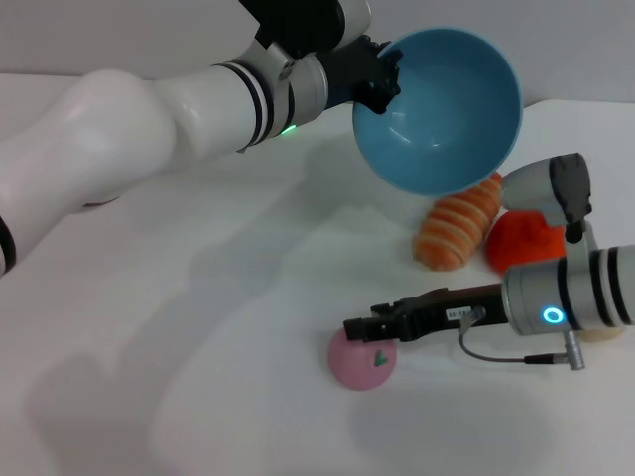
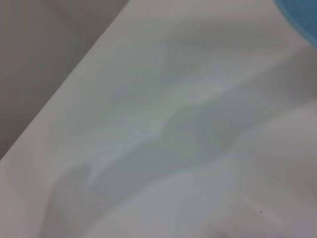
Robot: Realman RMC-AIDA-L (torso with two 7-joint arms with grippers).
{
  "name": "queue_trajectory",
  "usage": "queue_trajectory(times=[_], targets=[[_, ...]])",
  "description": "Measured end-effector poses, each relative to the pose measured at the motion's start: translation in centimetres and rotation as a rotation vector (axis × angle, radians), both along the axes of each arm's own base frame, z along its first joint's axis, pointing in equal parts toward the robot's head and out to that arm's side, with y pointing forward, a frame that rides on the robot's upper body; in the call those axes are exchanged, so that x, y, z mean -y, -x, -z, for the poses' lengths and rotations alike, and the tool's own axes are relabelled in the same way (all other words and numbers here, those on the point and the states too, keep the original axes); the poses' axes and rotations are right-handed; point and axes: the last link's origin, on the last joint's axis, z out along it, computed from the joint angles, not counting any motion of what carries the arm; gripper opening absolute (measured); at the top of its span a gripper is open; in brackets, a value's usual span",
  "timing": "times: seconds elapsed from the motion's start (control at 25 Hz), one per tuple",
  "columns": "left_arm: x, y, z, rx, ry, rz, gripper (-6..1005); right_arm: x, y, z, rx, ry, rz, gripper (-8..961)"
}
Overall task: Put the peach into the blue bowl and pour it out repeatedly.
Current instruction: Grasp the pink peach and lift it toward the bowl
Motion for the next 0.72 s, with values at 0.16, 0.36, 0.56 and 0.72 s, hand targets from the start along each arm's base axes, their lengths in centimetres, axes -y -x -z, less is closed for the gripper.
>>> queue_trajectory(times=[0.16,0.36,0.56,0.72], targets=[[0.04,0.0,0.06,-0.001,0.002,0.001,-2,0.38,0.26,0.67,0.01,0.024,0.015,618],[0.08,-0.04,0.12,-0.001,0.002,0.002,-2,0.74,0.05,0.84,0.013,0.035,0.026,604],[0.1,0.09,0.14,-0.002,0.002,-0.001,-2,0.9,0.01,0.77,0.009,0.044,0.024,589],[0.08,0.22,0.12,-0.002,0.002,-0.005,-2,0.92,0.03,0.74,0.008,0.047,0.019,577]])
